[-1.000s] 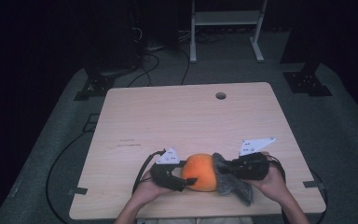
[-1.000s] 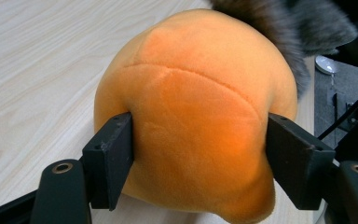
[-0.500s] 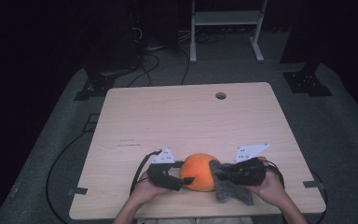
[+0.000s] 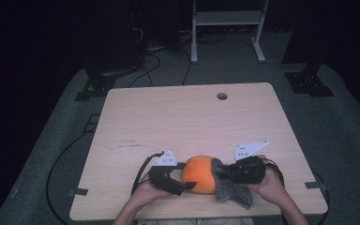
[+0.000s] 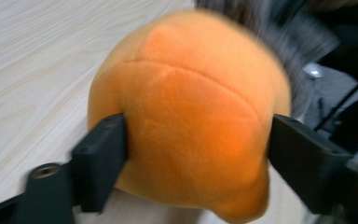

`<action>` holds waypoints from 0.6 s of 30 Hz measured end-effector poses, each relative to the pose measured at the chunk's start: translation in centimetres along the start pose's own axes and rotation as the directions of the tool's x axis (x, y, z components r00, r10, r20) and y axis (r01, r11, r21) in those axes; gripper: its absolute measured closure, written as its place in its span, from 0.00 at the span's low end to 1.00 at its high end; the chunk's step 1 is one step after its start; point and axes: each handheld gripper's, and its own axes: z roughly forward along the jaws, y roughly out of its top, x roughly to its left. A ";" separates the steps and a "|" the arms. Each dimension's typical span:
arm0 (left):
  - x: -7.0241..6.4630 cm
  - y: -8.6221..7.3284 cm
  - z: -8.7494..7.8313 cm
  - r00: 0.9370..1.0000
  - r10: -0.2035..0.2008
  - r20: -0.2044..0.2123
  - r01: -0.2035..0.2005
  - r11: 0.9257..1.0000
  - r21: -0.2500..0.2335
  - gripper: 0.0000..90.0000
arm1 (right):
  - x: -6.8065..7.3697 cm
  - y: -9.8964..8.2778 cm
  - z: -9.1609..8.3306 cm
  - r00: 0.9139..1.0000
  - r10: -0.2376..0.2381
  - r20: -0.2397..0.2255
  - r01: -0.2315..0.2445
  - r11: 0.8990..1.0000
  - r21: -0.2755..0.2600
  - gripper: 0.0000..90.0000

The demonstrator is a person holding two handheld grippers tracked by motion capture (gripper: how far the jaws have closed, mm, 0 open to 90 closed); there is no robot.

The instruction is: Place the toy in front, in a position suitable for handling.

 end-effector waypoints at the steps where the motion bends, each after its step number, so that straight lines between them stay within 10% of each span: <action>1: 0.0 0.2 -0.2 1.000 -0.007 0.022 0.008 1.000 -0.026 0.18 | -0.1 -0.4 0.3 0.999 0.011 -0.034 -0.011 1.000 0.011 0.86; 4: 0.2 0.8 -0.2 0.999 -0.040 0.026 0.042 0.997 -0.058 0.13 | 0.3 -0.5 0.1 0.998 -0.021 -0.055 0.023 0.999 0.035 0.86; 9: 0.7 1.0 1.7 0.995 -0.101 0.017 0.100 0.994 0.041 0.03 | 0.4 -0.5 0.0 0.997 -0.021 -0.073 0.024 0.999 0.043 0.85; 13: -0.6 1.6 1.1 0.999 -0.022 -0.023 0.022 1.000 -0.001 0.37 | 0.1 -0.5 -0.5 0.998 -0.006 -0.061 0.008 1.000 0.029 0.86; 18: -1.7 2.6 0.6 0.983 0.093 -0.158 -0.118 0.981 -0.156 0.40 | 0.1 0.1 -2.2 1.000 -0.010 0.030 0.011 0.999 -0.052 0.86</action>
